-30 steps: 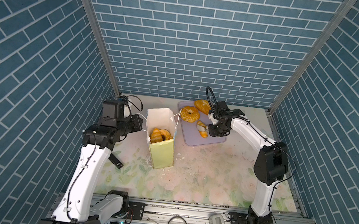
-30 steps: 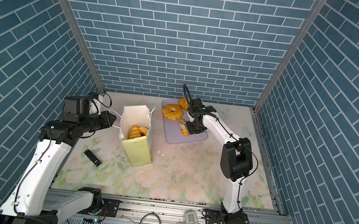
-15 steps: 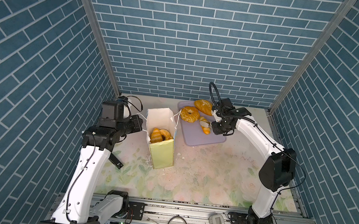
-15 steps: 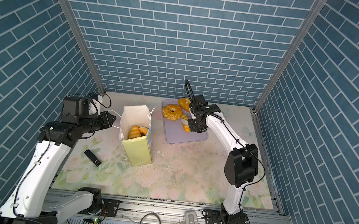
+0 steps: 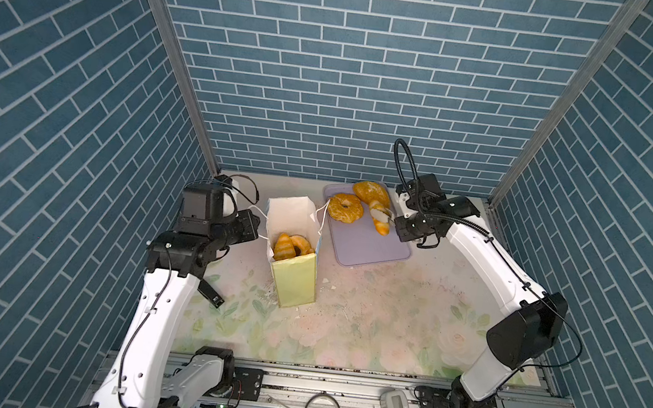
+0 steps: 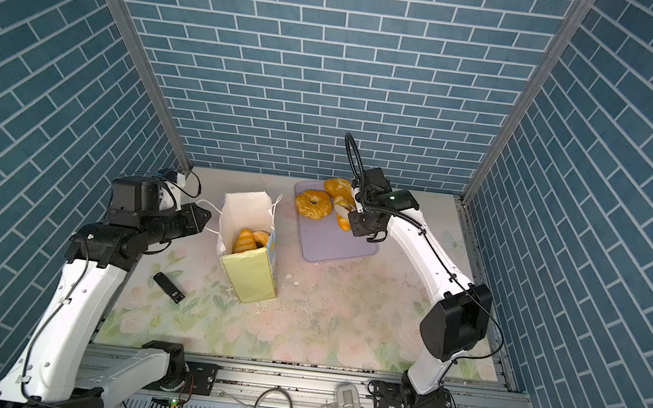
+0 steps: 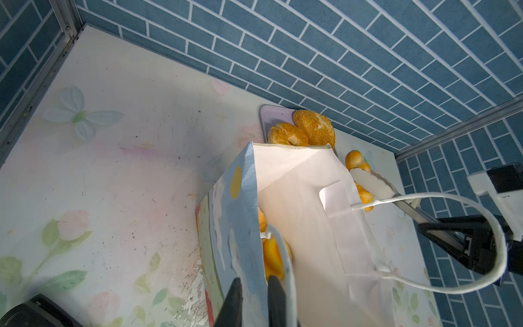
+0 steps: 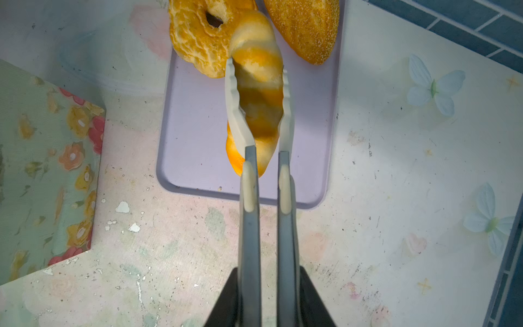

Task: Place the fake bread into the paper bag
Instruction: 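Close the right tongs on the yellow striped bun and lift it, then carry the striped bun over the bag and open the tongs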

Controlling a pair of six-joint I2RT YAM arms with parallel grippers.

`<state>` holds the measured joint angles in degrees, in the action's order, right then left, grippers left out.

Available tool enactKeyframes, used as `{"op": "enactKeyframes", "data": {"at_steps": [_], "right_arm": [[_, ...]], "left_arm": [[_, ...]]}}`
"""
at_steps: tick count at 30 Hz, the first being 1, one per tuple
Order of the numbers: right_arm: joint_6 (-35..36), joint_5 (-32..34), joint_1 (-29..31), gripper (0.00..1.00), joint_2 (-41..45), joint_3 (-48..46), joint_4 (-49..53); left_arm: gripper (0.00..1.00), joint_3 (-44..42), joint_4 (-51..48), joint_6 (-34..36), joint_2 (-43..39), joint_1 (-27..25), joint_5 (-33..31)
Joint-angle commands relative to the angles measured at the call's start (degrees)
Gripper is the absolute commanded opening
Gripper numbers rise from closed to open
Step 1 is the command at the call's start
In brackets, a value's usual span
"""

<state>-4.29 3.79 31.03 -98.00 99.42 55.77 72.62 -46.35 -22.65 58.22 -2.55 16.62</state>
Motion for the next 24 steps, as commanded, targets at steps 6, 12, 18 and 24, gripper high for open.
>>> {"op": "enactKeyframes", "data": {"at_steps": [6,12,18,24], "right_arm": [[-2.12,1.12,0.26,0.27,5.99,-0.84,0.26],[-2.79,1.48,0.25,0.27,9.06,-1.85,0.43],[-3.61,2.29,0.94,0.27,13.42,-0.41,1.68],[-3.17,3.74,4.49,0.27,15.82,6.7,4.8]], "left_arm": [[0.2,0.21,0.91,-0.01,-0.43,-0.09,0.69],[0.21,0.46,0.73,-0.61,-0.58,-0.09,0.87],[0.22,-0.29,1.0,-1.23,-0.95,-0.09,0.69],[0.21,-0.72,1.08,-1.65,-1.26,-0.13,0.58]]}}
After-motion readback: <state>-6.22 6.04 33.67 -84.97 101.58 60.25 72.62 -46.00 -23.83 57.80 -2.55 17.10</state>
